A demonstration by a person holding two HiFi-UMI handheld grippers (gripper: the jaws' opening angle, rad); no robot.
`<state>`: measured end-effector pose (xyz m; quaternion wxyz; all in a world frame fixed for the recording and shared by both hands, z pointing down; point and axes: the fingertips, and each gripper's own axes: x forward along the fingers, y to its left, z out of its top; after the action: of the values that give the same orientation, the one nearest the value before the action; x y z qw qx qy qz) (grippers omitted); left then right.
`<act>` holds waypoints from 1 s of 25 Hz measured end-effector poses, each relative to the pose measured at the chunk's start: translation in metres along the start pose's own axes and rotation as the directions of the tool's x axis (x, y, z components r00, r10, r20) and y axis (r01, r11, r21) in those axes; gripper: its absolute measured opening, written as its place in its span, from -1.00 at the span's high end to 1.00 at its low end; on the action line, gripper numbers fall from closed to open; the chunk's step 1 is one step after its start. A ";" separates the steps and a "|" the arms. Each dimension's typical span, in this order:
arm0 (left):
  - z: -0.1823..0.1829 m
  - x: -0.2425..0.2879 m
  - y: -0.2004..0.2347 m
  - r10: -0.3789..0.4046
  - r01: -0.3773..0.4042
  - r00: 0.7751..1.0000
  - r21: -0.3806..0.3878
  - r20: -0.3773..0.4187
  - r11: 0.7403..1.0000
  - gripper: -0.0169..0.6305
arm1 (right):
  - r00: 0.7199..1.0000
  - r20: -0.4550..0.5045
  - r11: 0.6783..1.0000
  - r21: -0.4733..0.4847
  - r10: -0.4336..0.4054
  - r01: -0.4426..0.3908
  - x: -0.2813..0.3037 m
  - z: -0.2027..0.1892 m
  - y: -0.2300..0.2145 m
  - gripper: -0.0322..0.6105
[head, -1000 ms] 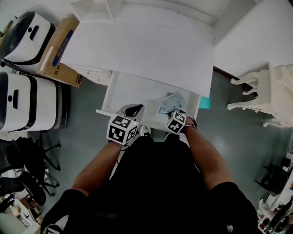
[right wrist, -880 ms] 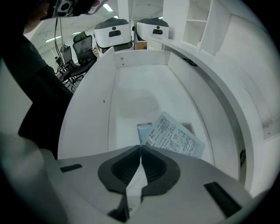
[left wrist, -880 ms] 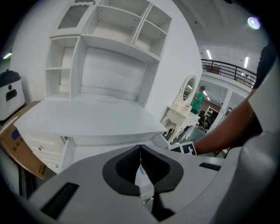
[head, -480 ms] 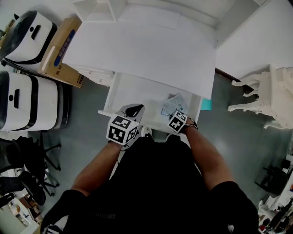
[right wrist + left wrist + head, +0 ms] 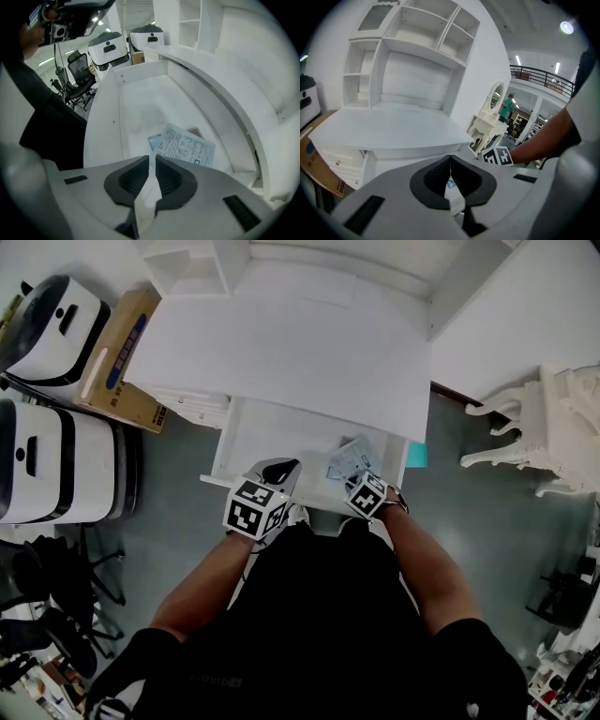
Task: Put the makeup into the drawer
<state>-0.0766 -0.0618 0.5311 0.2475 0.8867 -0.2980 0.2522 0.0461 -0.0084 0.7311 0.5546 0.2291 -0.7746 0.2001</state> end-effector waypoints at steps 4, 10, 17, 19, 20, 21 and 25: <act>-0.005 0.003 -0.007 -0.028 0.028 1.000 0.011 -0.010 1.000 0.91 | 0.989 0.097 0.985 0.139 -0.114 0.100 -0.026 0.006 -0.017 0.79; -0.003 0.014 -0.017 -0.060 0.061 0.998 0.040 -0.024 0.997 0.91 | 0.913 0.308 0.905 0.404 -0.268 0.130 -0.093 0.024 -0.031 0.79; 0.014 0.014 -0.038 -0.056 0.055 0.998 0.052 0.023 0.997 0.91 | 0.698 0.642 0.694 0.659 -0.318 -0.290 -0.183 0.034 -0.047 0.80; 0.015 0.014 -0.044 -0.044 0.043 0.999 0.043 0.032 0.998 0.91 | 0.652 0.687 0.653 0.659 -0.320 -0.374 -0.200 0.029 -0.051 0.80; 0.016 0.014 -0.048 -0.037 0.036 0.999 0.037 0.035 0.999 0.91 | 0.645 0.693 0.659 0.653 -0.323 -0.372 -0.208 0.026 -0.052 0.80; 0.016 0.015 -0.052 -0.031 0.030 0.999 0.029 0.038 0.999 0.91 | 0.645 0.691 0.677 0.647 -0.325 -0.351 -0.215 0.023 -0.052 0.80; 0.016 0.020 -0.082 -0.025 0.025 0.999 0.011 0.048 1.000 0.91 | 0.635 0.708 0.751 0.591 -0.309 -0.294 -0.244 0.010 -0.042 0.80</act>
<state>-0.0042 -0.0219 0.5070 0.2389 0.8974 -0.2916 0.2292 0.1313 -0.0157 0.4989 0.0510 0.4752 -0.8101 0.3395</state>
